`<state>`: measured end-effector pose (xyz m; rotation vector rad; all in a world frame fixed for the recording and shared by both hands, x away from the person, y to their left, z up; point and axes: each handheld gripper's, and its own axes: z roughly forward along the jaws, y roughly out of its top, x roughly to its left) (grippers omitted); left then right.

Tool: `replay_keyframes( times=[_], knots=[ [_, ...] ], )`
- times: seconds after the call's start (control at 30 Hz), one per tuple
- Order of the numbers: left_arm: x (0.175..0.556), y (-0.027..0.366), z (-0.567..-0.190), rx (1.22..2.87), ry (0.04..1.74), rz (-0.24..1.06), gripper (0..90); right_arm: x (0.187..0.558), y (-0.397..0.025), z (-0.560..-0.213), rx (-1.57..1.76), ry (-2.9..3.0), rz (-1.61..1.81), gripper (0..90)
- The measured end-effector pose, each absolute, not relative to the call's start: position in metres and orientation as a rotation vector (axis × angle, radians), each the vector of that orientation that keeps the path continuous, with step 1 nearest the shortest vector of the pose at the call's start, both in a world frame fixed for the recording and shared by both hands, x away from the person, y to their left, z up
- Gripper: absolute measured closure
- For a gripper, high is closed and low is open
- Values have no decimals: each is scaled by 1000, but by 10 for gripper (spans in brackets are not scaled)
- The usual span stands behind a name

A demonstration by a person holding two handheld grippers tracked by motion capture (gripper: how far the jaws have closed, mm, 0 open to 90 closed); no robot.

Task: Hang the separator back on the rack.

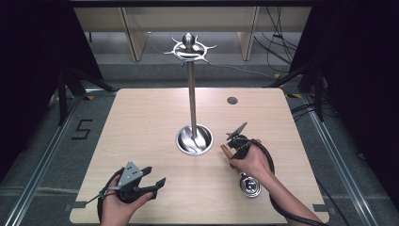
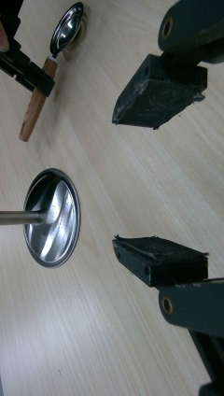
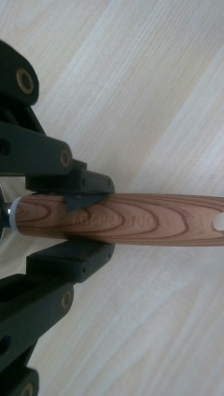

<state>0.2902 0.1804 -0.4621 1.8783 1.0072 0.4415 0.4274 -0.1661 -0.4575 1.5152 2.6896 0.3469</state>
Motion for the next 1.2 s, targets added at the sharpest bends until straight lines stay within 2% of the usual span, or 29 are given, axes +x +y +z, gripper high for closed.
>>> replay_keyframes(
  times=[0.17, 0.2, 0.67, 1.2],
  knots=[
    [290, 180, -462, 1878, 1010, 442, 332, 420, -179, -449, 1390, 2677, 473, 686],
    [290, 180, -462, 1879, 1010, 442, 331, 415, -184, -445, 1336, 2664, 585, 686],
    [291, 179, -463, 1879, 1010, 448, 332, 396, -212, -424, 1170, 2522, 914, 686],
    [290, 180, -462, 1879, 1016, 454, 332, 391, -225, -413, 1091, 2385, 1096, 688]
  ],
)
